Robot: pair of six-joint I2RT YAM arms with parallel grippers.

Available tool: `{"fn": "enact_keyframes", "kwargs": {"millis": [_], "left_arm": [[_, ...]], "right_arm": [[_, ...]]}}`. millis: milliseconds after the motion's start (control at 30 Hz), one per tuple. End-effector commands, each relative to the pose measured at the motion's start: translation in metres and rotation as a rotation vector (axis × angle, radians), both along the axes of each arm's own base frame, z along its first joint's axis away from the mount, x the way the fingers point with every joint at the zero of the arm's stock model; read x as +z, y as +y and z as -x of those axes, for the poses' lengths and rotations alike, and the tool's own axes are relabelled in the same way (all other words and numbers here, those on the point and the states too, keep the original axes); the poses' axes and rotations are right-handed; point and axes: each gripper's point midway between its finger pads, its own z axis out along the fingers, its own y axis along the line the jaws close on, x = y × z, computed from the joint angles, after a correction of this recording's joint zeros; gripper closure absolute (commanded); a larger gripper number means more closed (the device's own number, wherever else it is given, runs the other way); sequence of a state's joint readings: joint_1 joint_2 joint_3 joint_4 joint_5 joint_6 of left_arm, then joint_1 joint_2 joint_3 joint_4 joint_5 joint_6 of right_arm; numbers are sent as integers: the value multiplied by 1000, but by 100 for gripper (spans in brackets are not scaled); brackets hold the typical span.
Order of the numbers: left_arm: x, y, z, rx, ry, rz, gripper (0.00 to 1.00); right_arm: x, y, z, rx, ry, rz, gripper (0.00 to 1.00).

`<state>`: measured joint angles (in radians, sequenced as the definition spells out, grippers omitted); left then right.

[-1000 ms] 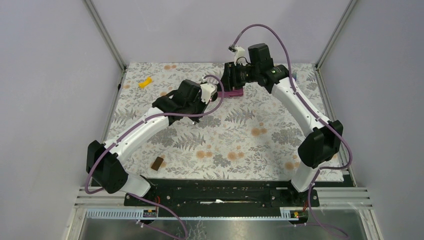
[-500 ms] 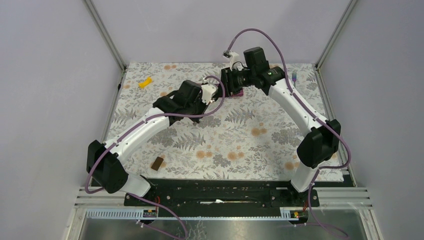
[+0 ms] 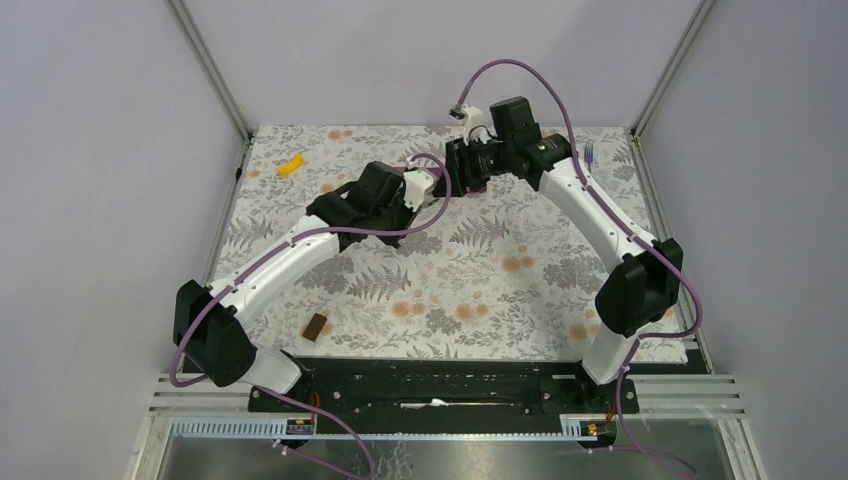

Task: Fold the napkin into a case and place the utensils inside
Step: Pass from the left arm to the right

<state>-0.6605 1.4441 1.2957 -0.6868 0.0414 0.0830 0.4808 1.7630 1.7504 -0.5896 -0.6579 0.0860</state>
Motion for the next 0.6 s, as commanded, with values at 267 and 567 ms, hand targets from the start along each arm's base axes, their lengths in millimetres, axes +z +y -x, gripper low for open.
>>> {"fn": "enact_keyframes", "kwargs": {"millis": [267,567], "left_arm": [[25,-29,15,-134,4,154,100],[33,-35,23,-167,31,234,100]], "right_arm": [[8,-18,18,200,-241,-63,54],[10,-16,27,259,-229,-109,66]]}}
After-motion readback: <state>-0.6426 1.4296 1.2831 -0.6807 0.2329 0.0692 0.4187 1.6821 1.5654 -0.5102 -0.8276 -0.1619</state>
